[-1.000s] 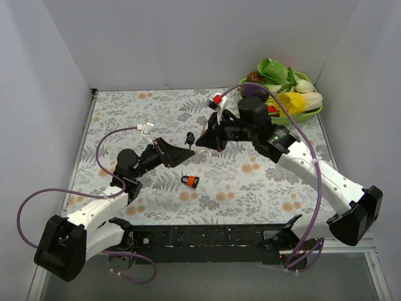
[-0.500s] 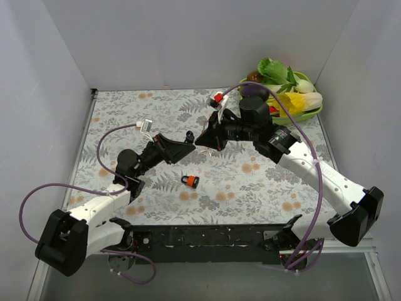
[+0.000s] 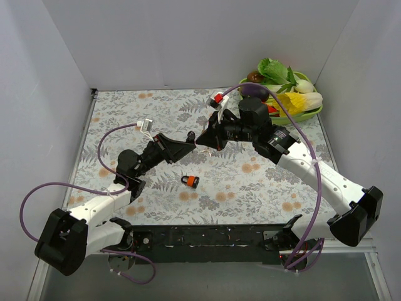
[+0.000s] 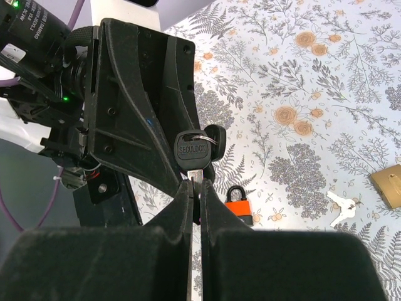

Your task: Unlock with the key

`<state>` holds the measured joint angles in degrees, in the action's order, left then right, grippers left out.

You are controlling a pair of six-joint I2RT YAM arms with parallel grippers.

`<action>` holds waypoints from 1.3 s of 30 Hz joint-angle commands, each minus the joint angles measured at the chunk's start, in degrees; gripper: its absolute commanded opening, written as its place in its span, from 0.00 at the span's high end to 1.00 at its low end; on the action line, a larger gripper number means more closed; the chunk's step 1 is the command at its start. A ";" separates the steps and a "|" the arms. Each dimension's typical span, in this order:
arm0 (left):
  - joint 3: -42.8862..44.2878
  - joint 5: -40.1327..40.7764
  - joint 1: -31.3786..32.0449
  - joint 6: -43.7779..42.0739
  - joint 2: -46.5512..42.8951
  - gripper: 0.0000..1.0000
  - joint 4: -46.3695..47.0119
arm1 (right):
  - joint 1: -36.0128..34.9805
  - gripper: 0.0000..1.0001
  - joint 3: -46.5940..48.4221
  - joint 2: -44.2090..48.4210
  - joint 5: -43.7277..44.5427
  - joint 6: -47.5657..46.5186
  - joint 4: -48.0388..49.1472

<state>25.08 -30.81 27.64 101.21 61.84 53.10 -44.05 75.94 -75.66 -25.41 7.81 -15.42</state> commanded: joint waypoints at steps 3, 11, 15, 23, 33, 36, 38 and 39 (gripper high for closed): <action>0.76 -0.48 0.75 0.74 1.08 0.66 1.21 | 0.02 0.99 -0.44 2.09 1.41 0.89 3.20; 0.14 0.04 1.01 1.10 1.09 0.66 1.57 | 0.28 0.99 -0.62 2.36 1.41 1.41 3.55; -0.29 0.31 1.01 1.18 0.73 0.72 1.65 | 0.37 0.99 -1.06 2.45 1.50 1.42 3.64; -1.17 0.57 1.01 0.48 -0.85 1.00 0.17 | 0.99 0.99 -2.55 2.71 2.29 1.68 4.08; 0.14 -2.23 1.01 -9.61 -6.55 1.00 -13.09 | 2.83 0.99 -4.75 3.24 3.79 2.21 2.68; 3.90 -5.38 1.01 -17.08 -7.97 1.00 -25.12 | 3.88 0.65 -6.32 3.85 2.83 1.59 1.10; 6.11 -7.07 1.01 -21.90 -7.53 1.00 -34.23 | 4.41 0.41 -6.95 4.81 2.82 0.89 -0.30; 7.43 -7.94 1.01 -22.89 -7.27 1.00 -36.47 | 4.59 0.35 -7.30 5.17 2.82 0.63 -0.83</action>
<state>26.94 -33.71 28.36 89.01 55.35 33.47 -40.95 69.78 -73.52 -23.53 9.52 -14.52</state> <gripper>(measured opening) 0.018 0.555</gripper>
